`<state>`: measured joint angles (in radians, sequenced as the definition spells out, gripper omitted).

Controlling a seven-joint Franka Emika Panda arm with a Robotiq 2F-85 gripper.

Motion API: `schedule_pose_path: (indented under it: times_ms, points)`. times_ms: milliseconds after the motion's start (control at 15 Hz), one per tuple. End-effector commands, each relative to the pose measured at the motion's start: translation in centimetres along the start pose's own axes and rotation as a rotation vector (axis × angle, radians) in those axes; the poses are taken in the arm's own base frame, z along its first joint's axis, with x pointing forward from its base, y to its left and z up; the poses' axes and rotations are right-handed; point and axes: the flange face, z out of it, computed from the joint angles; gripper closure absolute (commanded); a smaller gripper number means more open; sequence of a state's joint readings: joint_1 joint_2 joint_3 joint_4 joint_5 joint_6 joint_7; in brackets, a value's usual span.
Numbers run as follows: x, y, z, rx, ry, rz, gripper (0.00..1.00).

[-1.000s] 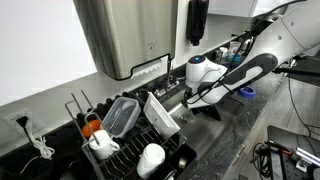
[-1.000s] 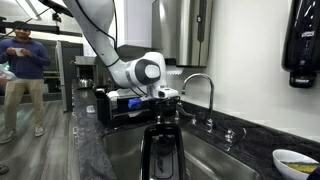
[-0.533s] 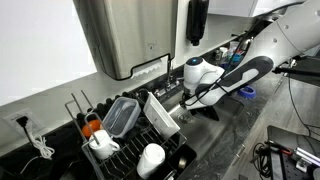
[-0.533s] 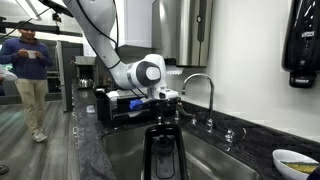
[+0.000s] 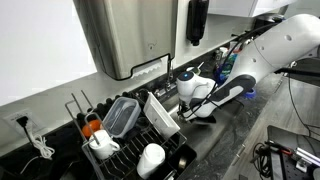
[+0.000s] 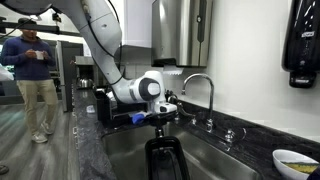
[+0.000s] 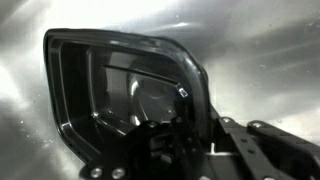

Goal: Move the black bowl from the dish drainer to the sink

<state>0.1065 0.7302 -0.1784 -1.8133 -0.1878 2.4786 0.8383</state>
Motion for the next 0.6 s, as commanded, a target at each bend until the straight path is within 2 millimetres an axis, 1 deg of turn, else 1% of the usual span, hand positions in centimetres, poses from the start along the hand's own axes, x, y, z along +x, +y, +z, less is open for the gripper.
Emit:
schedule_pose_path:
  times_ms: [0,267,533]
  points:
    - [0.6,-0.7,2.3,-0.054,0.038,-0.076,0.94]
    - [0.8,-1.0,4.1,-0.082,0.04,-0.099,0.94]
    - [0.9,-1.2,5.3,-0.099,0.037,-0.123,0.94]
